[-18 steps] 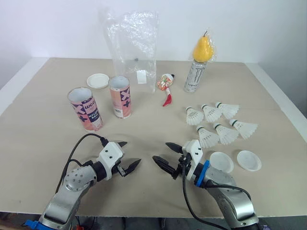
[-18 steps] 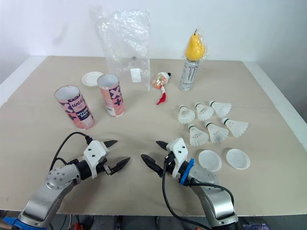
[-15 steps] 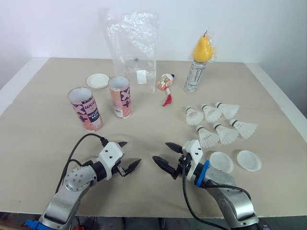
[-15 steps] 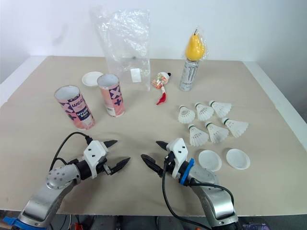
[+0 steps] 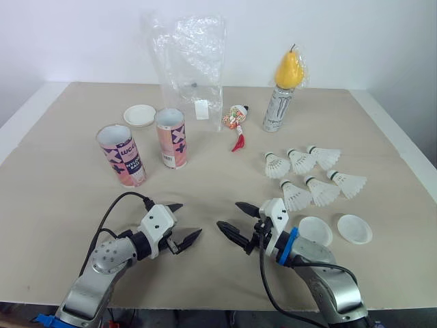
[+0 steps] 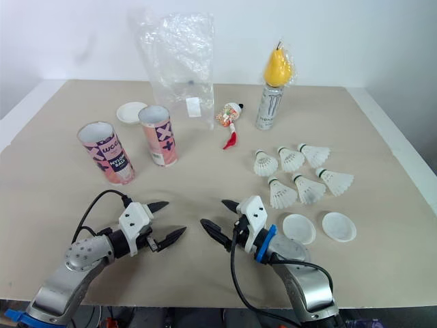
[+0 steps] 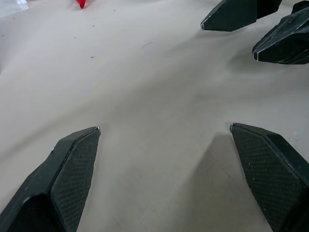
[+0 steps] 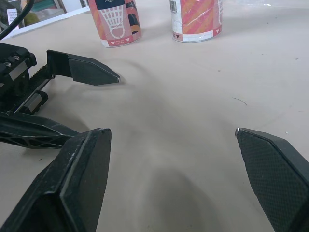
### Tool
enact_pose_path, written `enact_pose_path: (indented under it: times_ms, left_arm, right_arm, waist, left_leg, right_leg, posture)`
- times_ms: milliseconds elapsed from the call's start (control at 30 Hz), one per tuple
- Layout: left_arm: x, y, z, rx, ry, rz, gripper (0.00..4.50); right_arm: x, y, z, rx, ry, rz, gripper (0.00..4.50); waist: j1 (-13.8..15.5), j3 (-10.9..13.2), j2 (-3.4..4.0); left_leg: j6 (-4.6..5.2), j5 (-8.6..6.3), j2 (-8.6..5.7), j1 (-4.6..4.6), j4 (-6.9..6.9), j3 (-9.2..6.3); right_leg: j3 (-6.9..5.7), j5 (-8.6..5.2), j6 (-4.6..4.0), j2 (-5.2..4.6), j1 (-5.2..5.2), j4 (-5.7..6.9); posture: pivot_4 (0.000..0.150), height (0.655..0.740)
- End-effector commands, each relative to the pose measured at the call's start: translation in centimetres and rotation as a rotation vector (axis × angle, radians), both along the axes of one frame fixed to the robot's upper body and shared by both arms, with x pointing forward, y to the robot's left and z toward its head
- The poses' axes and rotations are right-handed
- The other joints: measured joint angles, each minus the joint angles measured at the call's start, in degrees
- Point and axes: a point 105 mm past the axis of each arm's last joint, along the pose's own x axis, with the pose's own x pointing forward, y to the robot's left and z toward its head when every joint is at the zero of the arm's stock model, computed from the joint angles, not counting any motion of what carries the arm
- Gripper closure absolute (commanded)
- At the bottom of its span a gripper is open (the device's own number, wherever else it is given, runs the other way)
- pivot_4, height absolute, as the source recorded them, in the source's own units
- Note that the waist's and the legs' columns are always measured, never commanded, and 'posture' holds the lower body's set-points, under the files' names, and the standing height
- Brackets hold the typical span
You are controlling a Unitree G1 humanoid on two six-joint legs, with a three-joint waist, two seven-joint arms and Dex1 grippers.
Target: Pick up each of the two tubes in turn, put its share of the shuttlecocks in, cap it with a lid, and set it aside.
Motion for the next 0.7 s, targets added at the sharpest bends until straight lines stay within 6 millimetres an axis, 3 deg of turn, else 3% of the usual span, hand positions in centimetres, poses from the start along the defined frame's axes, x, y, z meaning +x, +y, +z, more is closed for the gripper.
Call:
enact_pose_path:
  times_ms: [33, 467, 700]
  left_arm:
    - [0.0, 0.3, 0.3, -0.002, -0.020, 0.002, 0.00]
    - [0.3, 0.5, 1.6, -0.100, -0.049, 0.029, 0.00]
    - [1.0, 2.2, 3.6, -0.153, -0.122, 0.139, 0.00]
  right_arm:
    - [-0.3, 0.3, 1.5, 0.015, -0.062, 0.020, 0.09]
    - [-0.4, 0.4, 2.2, 0.049, -0.048, 0.044, 0.09]
    - [-0.4, 0.1, 2.8, 0.029, -0.086, 0.046, 0.09]
  waist:
    - [0.0, 0.0, 0.00]
    - [0.0, 0.0, 0.00]
    - [0.0, 0.0, -0.01]
  left_leg:
    - [0.00, 0.00, 0.00, 0.00, 0.00, 0.00]
    - [0.00, 0.00, 0.00, -0.02, 0.01, 0.00]
    - [0.00, 0.00, 0.00, -0.03, 0.01, 0.00]
  right_leg:
    - [0.00, 0.00, 0.00, 0.00, 0.00, 0.00]
    - [-0.01, 0.01, 0.01, 0.00, -0.01, 0.00]
    - [-0.01, 0.01, 0.02, 0.00, -0.02, 0.00]
  posture:
    - [0.150, 0.7400]
    - [0.150, 0.7400]
    - [0.150, 0.7400]
